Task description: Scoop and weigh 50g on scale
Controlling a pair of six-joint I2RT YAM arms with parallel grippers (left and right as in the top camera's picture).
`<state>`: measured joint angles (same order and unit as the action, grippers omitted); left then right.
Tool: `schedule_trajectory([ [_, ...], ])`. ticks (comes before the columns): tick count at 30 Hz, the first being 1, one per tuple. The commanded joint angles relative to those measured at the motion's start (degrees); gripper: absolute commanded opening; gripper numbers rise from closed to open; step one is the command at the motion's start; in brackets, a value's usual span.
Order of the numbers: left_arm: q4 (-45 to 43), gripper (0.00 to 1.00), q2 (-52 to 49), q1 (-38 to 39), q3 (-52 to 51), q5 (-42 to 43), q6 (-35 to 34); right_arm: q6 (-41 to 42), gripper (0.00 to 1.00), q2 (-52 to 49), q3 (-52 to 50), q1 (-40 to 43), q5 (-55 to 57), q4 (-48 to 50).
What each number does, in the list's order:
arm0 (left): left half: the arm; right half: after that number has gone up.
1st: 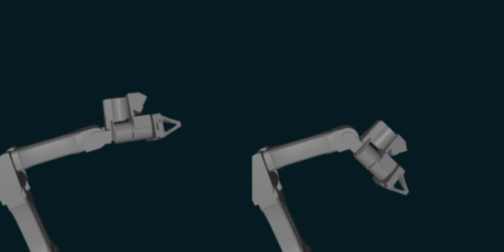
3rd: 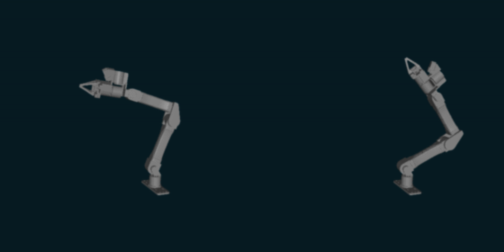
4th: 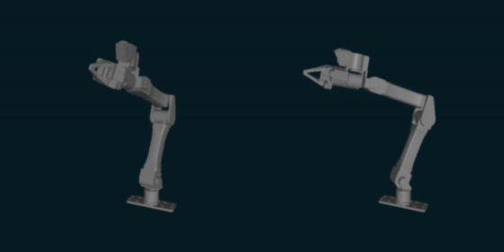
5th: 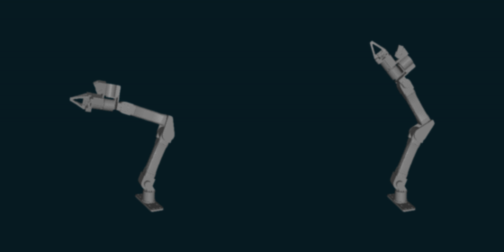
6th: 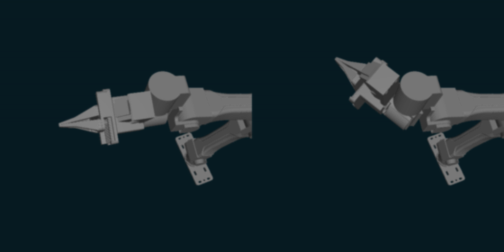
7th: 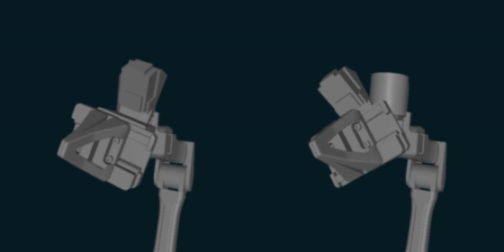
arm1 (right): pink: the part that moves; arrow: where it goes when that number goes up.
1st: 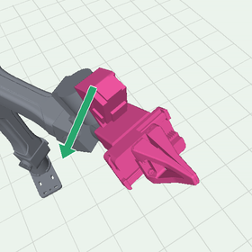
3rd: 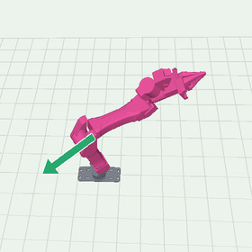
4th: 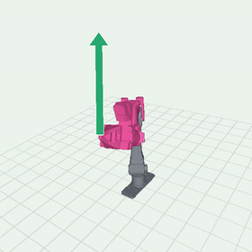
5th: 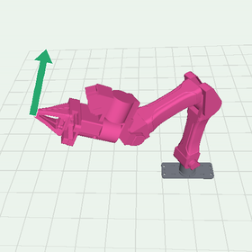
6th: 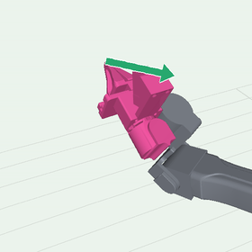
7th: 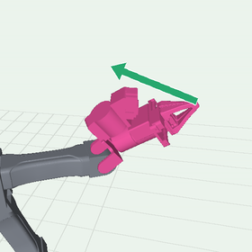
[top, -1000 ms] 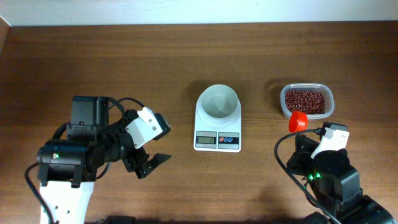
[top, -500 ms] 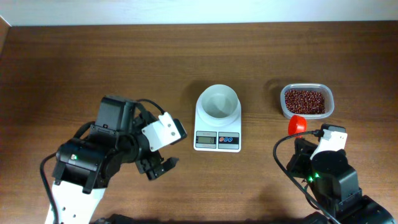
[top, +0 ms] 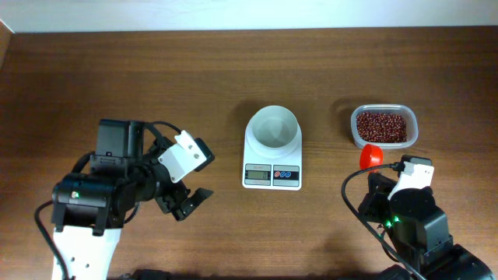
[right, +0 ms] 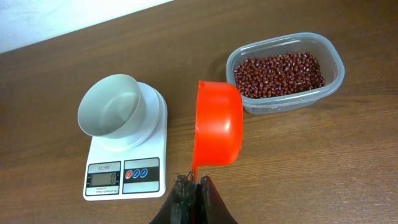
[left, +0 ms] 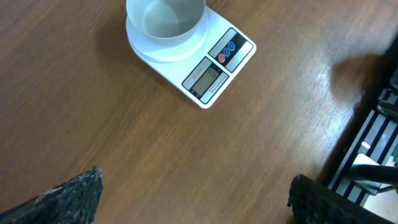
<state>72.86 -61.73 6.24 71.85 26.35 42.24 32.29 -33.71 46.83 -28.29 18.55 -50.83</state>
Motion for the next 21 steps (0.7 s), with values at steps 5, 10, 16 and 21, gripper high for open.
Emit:
schedule_trajectory([
  [5, -0.17, 0.99, -4.87, -0.39, -1.49, 1.95, 2.49, -0.52, 0.04, -0.15, 0.70, 0.28, -0.11, -0.24],
  [10, -0.13, 0.99, -5.18, -0.39, -1.49, 1.70, 2.51, -0.50, 0.04, -0.15, 0.70, 0.28, -0.11, -1.27],
  [16, -0.11, 0.99, -5.16, -0.39, -1.49, 0.70, 3.76, -0.50, 0.04, -0.15, 0.70, 0.28, -0.11, -1.29],
  [21, -0.13, 0.99, -5.16, -0.39, -1.49, 0.68, 3.76, -0.50, 0.04, -0.15, 0.70, 0.28, -0.11, -1.27],
])
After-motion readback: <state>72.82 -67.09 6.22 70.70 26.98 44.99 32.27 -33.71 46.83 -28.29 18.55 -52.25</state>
